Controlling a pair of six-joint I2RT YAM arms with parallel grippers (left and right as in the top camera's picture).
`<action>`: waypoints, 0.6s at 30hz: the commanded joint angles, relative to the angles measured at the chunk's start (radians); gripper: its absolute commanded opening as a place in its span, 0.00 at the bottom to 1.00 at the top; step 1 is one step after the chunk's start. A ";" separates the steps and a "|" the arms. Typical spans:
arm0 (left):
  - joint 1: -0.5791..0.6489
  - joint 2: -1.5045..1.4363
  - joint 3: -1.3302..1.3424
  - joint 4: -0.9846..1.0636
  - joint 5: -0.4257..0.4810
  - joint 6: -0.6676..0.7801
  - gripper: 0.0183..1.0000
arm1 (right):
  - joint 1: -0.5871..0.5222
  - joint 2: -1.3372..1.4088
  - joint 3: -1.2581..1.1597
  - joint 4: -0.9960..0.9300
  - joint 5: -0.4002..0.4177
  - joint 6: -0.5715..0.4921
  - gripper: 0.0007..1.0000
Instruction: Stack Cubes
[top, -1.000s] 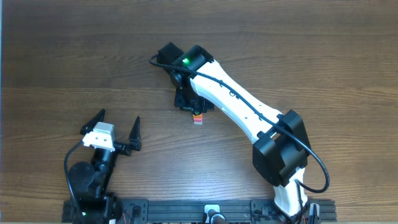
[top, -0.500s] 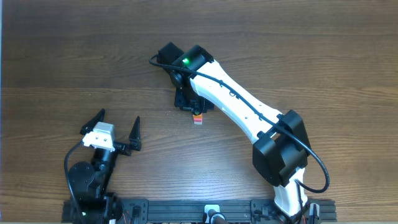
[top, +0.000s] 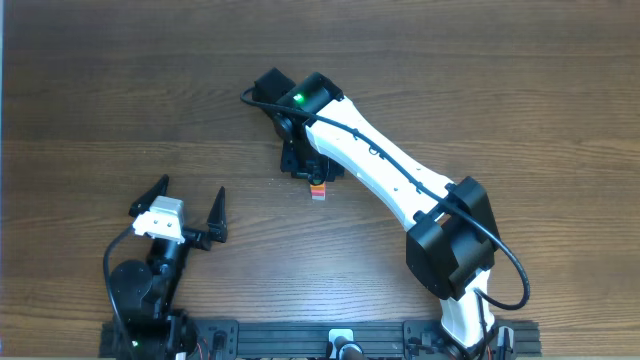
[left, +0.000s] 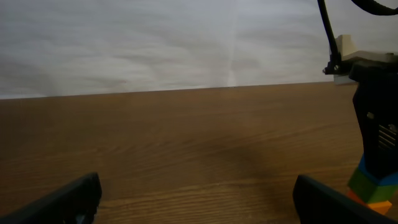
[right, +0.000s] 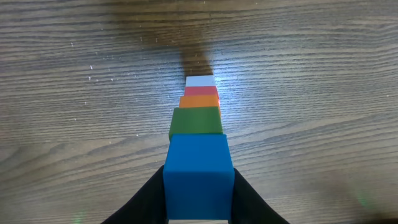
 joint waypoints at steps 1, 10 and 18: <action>0.005 -0.007 -0.010 0.005 0.013 -0.010 1.00 | -0.007 -0.038 -0.008 -0.001 -0.002 0.002 0.30; 0.005 -0.007 -0.010 0.005 0.013 -0.010 1.00 | -0.007 -0.038 -0.008 -0.002 -0.002 0.002 0.33; 0.005 -0.007 -0.010 0.005 0.013 -0.010 1.00 | -0.007 -0.038 -0.008 -0.001 -0.002 -0.003 0.67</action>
